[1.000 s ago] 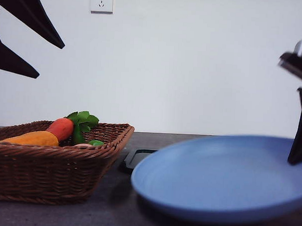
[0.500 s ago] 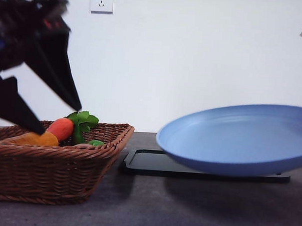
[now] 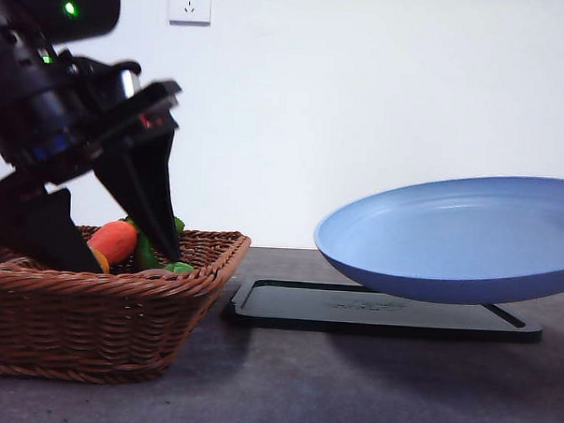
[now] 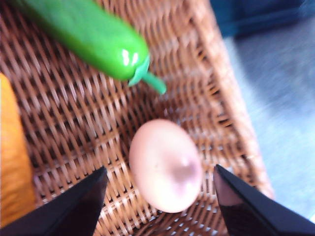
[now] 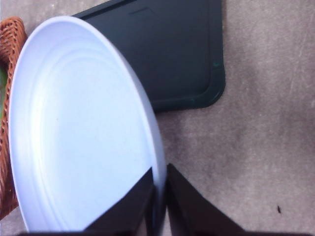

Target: Transfer egg from basket to plate and serve

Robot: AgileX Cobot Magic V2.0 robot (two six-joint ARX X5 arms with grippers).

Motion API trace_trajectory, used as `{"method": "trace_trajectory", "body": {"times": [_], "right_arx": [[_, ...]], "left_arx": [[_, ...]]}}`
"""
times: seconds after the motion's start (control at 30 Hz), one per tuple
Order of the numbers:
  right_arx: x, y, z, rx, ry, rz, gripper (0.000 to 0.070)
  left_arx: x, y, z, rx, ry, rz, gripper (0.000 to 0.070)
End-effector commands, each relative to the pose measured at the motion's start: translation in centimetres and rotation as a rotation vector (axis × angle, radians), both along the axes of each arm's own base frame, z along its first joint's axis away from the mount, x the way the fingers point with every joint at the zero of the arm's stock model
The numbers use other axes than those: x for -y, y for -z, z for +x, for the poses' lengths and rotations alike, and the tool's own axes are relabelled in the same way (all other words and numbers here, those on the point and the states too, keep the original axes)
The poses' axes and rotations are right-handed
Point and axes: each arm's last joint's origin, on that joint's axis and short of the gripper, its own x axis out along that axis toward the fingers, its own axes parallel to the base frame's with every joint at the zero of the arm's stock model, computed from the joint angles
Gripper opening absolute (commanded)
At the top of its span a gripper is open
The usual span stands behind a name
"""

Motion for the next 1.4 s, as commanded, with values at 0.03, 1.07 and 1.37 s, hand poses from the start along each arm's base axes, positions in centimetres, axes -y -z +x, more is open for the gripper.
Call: {"method": "trace_trajectory", "body": {"times": [0.03,1.07,1.37], "right_arx": [[0.0,-0.2,0.1,0.008,0.003,0.010,0.0000],[-0.1,-0.2,0.1,0.009,0.000,0.013,0.0000],[-0.2,-0.2,0.1,0.001,-0.028,0.047,0.0000]], "left_arx": [[0.8,0.3,0.4,0.012,0.031,0.005,0.0444],[1.7,0.8,1.1,0.005,0.069,0.023,0.0253],[2.4,-5.0,2.5,0.079,0.113,0.011,0.0252]]}}
